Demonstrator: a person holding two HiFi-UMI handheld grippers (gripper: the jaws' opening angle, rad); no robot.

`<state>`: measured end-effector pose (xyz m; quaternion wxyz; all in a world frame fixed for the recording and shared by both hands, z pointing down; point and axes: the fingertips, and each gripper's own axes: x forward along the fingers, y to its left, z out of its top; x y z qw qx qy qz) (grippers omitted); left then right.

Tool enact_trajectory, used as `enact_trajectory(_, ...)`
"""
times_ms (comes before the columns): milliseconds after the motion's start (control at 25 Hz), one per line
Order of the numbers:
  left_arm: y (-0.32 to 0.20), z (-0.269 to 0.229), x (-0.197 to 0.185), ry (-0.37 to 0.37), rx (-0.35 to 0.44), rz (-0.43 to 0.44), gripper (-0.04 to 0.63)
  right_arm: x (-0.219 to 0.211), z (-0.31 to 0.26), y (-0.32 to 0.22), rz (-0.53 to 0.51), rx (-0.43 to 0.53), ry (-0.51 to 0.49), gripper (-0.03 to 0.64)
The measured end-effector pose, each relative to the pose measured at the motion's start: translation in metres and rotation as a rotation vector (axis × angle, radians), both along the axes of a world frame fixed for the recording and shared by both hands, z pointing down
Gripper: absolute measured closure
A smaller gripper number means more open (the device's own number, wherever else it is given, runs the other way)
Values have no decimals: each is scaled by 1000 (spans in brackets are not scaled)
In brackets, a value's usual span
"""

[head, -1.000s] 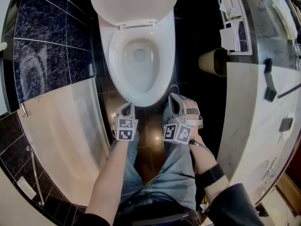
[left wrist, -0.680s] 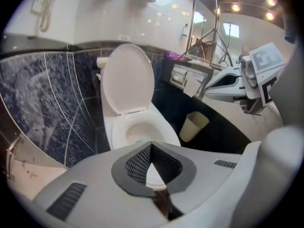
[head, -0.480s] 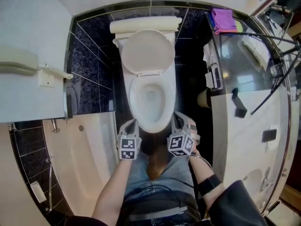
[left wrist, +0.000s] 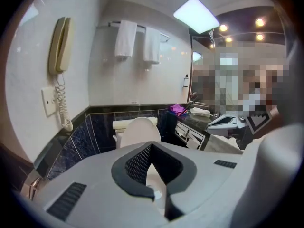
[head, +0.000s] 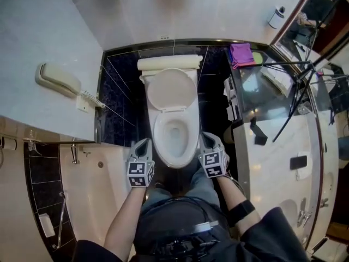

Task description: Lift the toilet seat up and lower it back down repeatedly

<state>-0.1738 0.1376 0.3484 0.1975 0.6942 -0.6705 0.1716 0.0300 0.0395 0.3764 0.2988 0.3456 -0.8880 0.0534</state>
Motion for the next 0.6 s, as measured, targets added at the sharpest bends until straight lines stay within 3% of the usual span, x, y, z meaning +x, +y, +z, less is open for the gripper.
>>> enact_trajectory(280, 0, -43, 3, 3, 63, -6, 595, 24, -25, -12, 45, 17, -16, 591)
enact_trajectory(600, 4, -47, 1, -10, 77, -26, 595, 26, -23, -7, 34, 14, -11, 591)
